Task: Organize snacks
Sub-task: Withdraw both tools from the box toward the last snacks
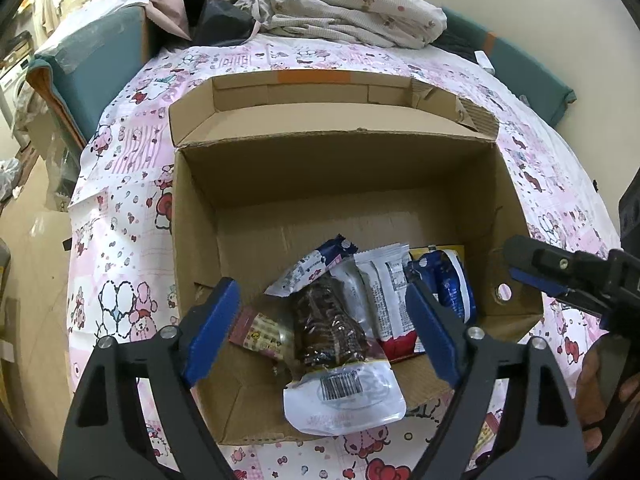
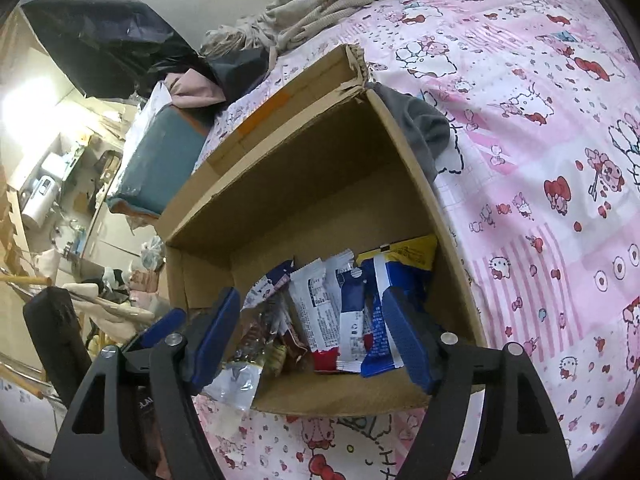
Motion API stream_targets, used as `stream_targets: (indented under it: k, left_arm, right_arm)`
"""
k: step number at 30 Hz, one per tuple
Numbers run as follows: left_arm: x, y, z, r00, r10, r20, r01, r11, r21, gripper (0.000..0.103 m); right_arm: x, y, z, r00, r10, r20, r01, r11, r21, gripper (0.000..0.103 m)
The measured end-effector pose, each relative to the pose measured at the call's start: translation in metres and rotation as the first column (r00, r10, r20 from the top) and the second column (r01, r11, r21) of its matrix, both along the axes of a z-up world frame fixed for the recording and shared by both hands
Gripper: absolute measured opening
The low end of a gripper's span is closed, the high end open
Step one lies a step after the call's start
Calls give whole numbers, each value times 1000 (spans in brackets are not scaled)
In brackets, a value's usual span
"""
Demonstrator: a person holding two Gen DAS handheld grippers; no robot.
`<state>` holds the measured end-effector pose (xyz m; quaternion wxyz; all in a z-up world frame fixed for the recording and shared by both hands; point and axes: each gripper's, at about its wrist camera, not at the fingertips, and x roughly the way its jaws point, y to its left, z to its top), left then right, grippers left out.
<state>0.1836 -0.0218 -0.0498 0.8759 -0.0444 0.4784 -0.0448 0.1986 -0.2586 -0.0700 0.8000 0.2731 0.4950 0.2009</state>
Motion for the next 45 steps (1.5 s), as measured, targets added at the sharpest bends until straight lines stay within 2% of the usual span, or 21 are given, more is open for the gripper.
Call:
stream_targets:
  k: [14,24,32,37,40,45]
  left_arm:
    - [-18,11,14,998,51,31,-52,999,13,83]
    - [-45,19,17,997,78,8,-78,997,9,83]
    - [-67,28,15,993,117,-25,-118,993,-9,83]
    - [-79,32,10,987,148,-60,-150,988,-28,83]
    - [-83,33,6,983,161,-88,-165,985,-46,83]
    - [-85,33,3,978,177,-109,-184,981,-64,83]
  right_arm:
    - [-13,-6,8,1000,-27,2,27,1000,16,77]
    - [-45,-16,16,999,-48,-10,48,999,-2,77]
    - [-73,-21,7,995,-71,-69,72,997,6,77]
    - [-87,-20,-6,990,-62,-129,56,997,-49,77]
    - [-95,-25,-19,978,-68,-195,52,995,-87,77]
    - [-113,-36,-54,928,-104,-358,41,983,-181,77]
